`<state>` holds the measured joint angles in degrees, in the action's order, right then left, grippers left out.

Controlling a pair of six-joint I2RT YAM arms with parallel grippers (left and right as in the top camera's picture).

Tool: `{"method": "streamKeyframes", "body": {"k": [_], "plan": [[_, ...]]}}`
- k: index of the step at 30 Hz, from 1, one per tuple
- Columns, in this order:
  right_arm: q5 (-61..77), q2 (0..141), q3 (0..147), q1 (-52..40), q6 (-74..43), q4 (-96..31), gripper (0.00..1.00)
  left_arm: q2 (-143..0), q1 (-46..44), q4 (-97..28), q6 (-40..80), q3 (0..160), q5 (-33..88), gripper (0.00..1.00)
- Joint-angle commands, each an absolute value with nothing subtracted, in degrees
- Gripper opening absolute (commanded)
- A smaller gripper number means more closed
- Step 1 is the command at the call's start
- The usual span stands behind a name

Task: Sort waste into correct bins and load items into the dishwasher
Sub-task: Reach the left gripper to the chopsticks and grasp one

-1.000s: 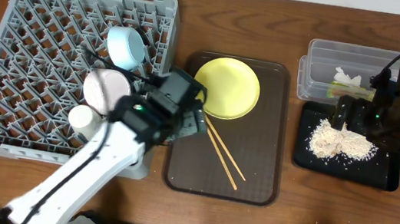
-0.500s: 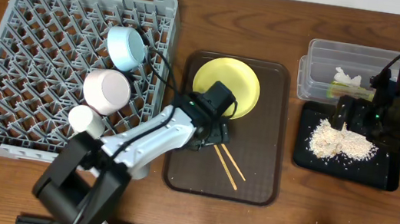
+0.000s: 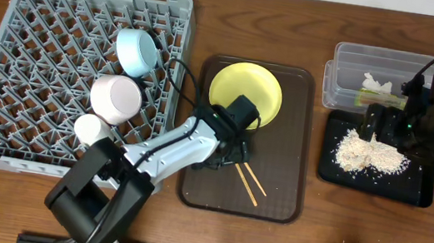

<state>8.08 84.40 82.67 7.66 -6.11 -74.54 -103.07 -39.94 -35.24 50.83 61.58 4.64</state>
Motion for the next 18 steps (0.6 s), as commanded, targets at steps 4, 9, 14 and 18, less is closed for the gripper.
{"method": "streamKeyframes", "body": {"k": [4, 9, 14, 18], "plan": [[7.9, 83.7, 83.2, 8.0, -6.6, -74.6, 0.99, -103.9, -41.5, -35.5, 51.1, 60.2, 0.5, 0.88], [7.9, 83.7, 83.2, 8.0, -6.6, -74.6, 0.99, -105.0, -41.5, -35.5, 51.1, 60.2, 0.1, 0.88], [7.9, 83.7, 83.2, 8.0, -6.6, -74.6, 0.99, -107.9, -41.6, -35.5, 51.1, 60.2, 0.1, 0.88], [7.9, 83.7, 83.2, 8.0, -6.6, -74.6, 0.99, -108.7, -41.6, -35.5, 51.1, 60.2, 1.3, 0.88]]}}
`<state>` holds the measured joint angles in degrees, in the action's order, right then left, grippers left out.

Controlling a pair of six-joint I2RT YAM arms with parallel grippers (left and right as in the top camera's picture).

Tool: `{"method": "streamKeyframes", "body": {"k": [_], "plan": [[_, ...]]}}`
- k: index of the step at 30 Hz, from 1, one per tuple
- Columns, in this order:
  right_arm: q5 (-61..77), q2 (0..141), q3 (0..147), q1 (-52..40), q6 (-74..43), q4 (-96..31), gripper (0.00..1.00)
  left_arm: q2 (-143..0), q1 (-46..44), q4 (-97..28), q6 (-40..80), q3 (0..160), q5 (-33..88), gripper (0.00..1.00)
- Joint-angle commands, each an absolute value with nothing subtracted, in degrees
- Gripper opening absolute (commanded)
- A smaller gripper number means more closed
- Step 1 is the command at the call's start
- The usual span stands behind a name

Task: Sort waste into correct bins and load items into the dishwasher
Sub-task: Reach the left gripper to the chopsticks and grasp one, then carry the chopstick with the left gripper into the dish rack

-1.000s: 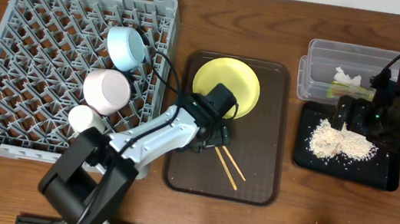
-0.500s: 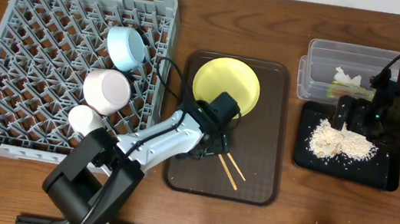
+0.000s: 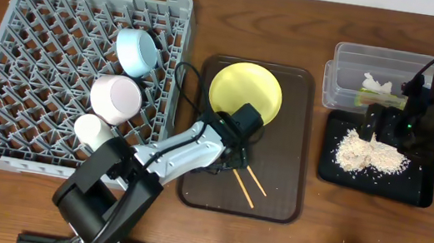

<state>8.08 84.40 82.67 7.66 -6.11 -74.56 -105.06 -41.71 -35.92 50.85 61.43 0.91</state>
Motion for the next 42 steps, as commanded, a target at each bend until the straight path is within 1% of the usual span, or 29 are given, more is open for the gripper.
{"method": "streamKeyframes", "body": {"k": [1, 2, 3, 4, 6, 7, 11, 14, 21, 22, 28, 34, 39, 42], "plan": [[7.9, 83.7, 83.2, 8.0, -6.6, -74.6, 0.99, -108.7, -41.6, -35.5, 51.1, 60.2, 1.3, 0.88], [7.9, 83.7, 83.2, 8.0, -6.6, -74.6, 0.99, -108.7, -41.6, -35.5, 51.1, 60.2, 1.5, 0.85], [7.9, 83.7, 83.2, 8.0, -6.6, -74.6, 0.99, -108.7, -41.6, -35.5, 51.1, 60.2, 1.8, 0.81], [7.9, 83.7, 83.2, 8.0, -6.6, -74.6, 0.99, -108.7, -41.6, -35.5, 51.1, 60.2, 2.3, 0.74], [7.9, 83.7, 83.2, 8.0, -6.6, -74.6, 0.99, -108.7, -41.6, -35.5, 51.1, 60.2, 3.5, 0.56], [7.9, 83.7, 83.2, 8.0, -6.6, -74.6, 0.99, -108.7, -41.6, -35.5, 51.2, 60.2, 4.0, 0.5], [7.9, 83.7, 83.2, 8.0, -6.6, -74.6, 0.99, -108.7, -41.6, -35.5, 51.1, 60.2, 4.3, 0.33], [7.9, 83.7, 83.2, 8.0, -6.6, -74.6, 0.99, -108.7, -41.6, -35.5, 51.1, 60.2, 4.3, 0.25], [7.9, 83.7, 83.2, 8.0, -6.6, -74.6, 0.99, -108.7, -41.4, -34.9, 51.1, 60.3, 4.3, 0.19], [7.9, 83.7, 83.2, 8.0, -6.6, -74.6, 0.99, -108.7, -41.4, -34.8, 51.1, 60.3, 4.3, 0.14], [7.9, 83.7, 83.2, 8.0, -6.6, -74.6, 0.99, -108.6, -40.3, -33.9, 51.1, 61.1, 4.3, 0.09], [7.9, 83.7, 83.2, 8.0, -6.6, -74.6, 0.99, -106.1, -38.4, -34.9, 50.1, 61.8, 4.3, 0.08], [7.9, 83.7, 83.2, 8.0, -6.6, -74.6, 0.99, -98.3, -36.6, -35.2, 44.6, 61.9, 4.3, 0.08], [7.9, 83.7, 83.2, 8.0, -6.6, -74.6, 0.99, -90.8, -35.2, -35.5, 35.7, 61.9, 4.3, 0.08]]}}
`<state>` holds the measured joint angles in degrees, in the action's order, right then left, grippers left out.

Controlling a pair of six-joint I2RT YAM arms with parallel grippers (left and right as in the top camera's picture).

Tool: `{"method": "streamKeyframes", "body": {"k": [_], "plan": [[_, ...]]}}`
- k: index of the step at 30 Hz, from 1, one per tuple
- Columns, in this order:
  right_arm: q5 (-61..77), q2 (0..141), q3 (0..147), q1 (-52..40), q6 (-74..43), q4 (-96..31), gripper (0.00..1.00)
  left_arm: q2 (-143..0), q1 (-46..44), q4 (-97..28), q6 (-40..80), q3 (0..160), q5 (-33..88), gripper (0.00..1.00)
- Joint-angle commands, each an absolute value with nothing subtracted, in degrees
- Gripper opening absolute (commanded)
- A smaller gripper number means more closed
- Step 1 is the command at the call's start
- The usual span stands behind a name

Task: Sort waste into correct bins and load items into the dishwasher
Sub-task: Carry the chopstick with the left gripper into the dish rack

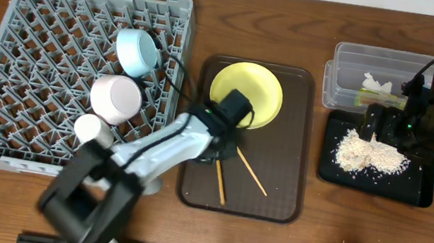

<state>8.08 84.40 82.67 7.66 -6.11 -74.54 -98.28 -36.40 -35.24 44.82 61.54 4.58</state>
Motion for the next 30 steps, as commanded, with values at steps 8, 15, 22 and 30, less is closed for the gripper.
{"method": "streamKeyframes", "body": {"k": [8, 15, 22, 30], "plan": [[7.9, 83.7, 83.2, 8.0, -6.6, -74.6, 0.99, -77.7, -23.5, -41.9, 17.7, 64.1, 4.1, 0.08], [8.0, 83.7, 83.2, 7.9, -6.6, -74.6, 0.99, -77.6, -12.6, -43.4, 5.5, 65.8, 7.0, 0.08], [8.0, 83.7, 83.2, 7.9, -6.6, -74.6, 0.99, -82.1, -8.0, -42.3, 1.5, 65.8, 7.1, 0.08], [7.9, 83.7, 83.2, 8.0, -6.6, -74.6, 0.99, -87.6, -7.9, -39.1, 1.5, 65.8, 7.0, 0.17]]}}
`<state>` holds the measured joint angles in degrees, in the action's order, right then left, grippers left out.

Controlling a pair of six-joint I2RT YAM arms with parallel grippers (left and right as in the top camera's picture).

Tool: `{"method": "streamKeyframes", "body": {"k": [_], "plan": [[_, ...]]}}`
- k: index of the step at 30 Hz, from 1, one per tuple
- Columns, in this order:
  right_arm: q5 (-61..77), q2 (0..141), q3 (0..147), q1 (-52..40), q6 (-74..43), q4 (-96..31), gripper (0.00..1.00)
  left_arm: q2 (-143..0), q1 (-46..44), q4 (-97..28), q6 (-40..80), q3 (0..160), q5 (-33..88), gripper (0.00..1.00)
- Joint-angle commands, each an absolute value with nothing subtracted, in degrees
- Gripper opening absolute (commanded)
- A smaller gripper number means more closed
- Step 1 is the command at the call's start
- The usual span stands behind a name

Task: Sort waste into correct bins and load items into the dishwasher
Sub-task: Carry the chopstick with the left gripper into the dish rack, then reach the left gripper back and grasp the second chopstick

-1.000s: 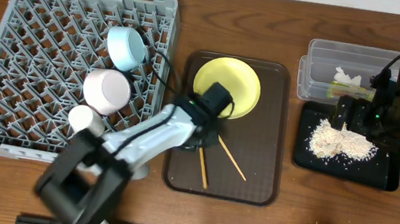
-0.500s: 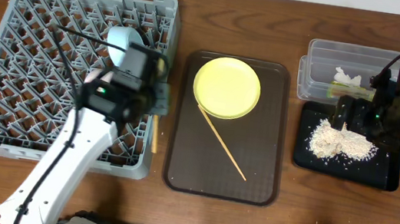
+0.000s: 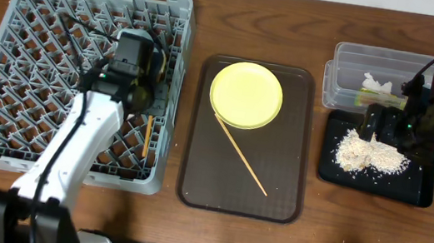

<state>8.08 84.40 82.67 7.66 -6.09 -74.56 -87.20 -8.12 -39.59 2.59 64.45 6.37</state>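
My left gripper [image 3: 142, 102] hangs over the right part of the grey dish rack. It appears shut on the top end of a wooden chopstick [image 3: 147, 137], which points down into the rack near its right edge. A second chopstick [image 3: 242, 154] lies slantwise on the brown tray [image 3: 191, 187], just below the yellow plate [image 3: 246, 94]. The left arm hides most of the cups; only a bit of the blue cup [image 3: 157, 56] shows. My right gripper [image 3: 375, 119] hovers over a pile of crumbs [image 3: 368, 154] on the black tray [image 3: 418, 192]; how its jaws stand cannot be told.
A clear plastic bin [image 3: 342, 62] with white paper and a green scrap in it stands at the back right, touching the black tray. The table's wooden front edge runs below the rack and the trays.
My left gripper has gone from the brown tray to the right side of the rack, taking one chopstick along. The plate is uncovered. The right arm is unchanged.
My left gripper was down on the brown tray at the two chopsticks below the plate, and stayed there at the following moment. Then one chopstick hung turned apart from the other under the gripper. Now that chopstick is at the rack and the other lies on the tray.
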Motion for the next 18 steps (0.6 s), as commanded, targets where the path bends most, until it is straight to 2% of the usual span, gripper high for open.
{"method": "streamKeyframes", "body": {"k": [1, 2, 5, 9, 12, 14, 18], "plan": [[7.9, 83.7, 83.2, 8.0, -6.6, -74.6, 0.99, -87.5, -7.9, -38.6, 1.5, 65.8, 7.1, 0.23], [7.9, 83.7, 83.2, 8.0, -6.6, -74.6, 0.99, -87.4, -7.9, -38.3, 1.6, 65.8, 7.1, 0.25], [7.9, 83.7, 83.2, 8.0, -6.6, -74.6, 0.99, -86.1, -8.0, -38.3, 3.7, 66.3, 7.1, 0.39], [8.0, 83.7, 83.2, 8.0, -6.6, -74.6, 0.99, -83.6, -9.1, -39.3, 12.2, 66.4, 11.7, 0.4], [8.0, 83.7, 83.2, 8.0, -6.6, -74.6, 0.99, -83.4, -12.0, -39.9, 19.9, 66.2, 16.3, 0.49], [8.0, 83.7, 83.2, 7.9, -6.6, -74.6, 0.99, -83.9, -15.2, -39.9, 24.9, 65.7, 15.8, 0.55], [7.9, 83.7, 83.2, 8.0, -6.6, -74.6, 0.99, -85.9, -22.0, -39.5, 34.9, 65.0, 9.9, 0.58]]}}
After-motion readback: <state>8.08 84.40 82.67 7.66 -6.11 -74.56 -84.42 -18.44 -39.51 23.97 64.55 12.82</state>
